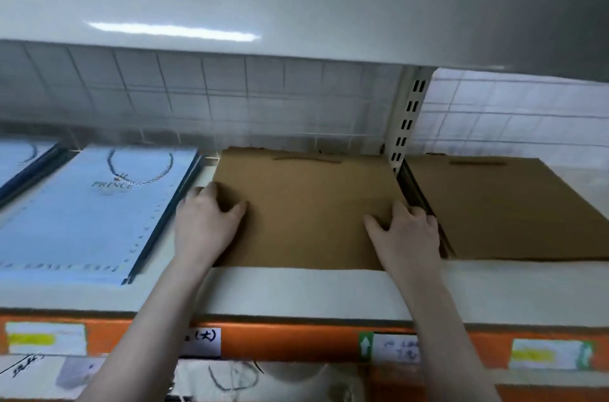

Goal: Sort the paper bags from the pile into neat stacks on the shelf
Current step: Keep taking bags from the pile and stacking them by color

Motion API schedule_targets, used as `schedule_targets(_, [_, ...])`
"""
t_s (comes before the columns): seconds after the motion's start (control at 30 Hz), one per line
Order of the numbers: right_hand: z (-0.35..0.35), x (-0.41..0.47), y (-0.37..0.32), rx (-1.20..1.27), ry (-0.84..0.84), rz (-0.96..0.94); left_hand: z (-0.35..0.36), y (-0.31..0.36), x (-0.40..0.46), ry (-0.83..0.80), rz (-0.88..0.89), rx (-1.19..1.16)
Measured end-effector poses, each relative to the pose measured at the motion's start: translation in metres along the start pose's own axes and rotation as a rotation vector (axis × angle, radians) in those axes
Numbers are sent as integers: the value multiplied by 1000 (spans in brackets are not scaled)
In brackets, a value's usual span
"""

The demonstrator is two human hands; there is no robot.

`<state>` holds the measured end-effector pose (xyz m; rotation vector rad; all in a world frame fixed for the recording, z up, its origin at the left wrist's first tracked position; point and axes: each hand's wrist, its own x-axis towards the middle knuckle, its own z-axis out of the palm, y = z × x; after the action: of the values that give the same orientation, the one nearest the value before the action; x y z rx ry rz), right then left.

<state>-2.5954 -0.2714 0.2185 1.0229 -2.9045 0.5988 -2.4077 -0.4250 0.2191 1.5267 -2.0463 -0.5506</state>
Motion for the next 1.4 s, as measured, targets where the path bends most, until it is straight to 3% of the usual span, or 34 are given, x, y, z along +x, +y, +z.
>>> schedule_targets(0.77, [14, 40, -9, -39, -86, -75, 23, 13, 26, -88, -17, 118])
schedule_targets(0.97, [11, 24, -8, -144, 80, -153, 20, 14, 14, 23, 47, 218])
schedule_targets(1.17, [12, -5, -19, -111, 25, -273, 13, 3, -15, 201, 125, 315])
schedule_targets(1.4, [29, -56, -66, -58, -18, -368, -30, -42, -32, 276, 118, 357])
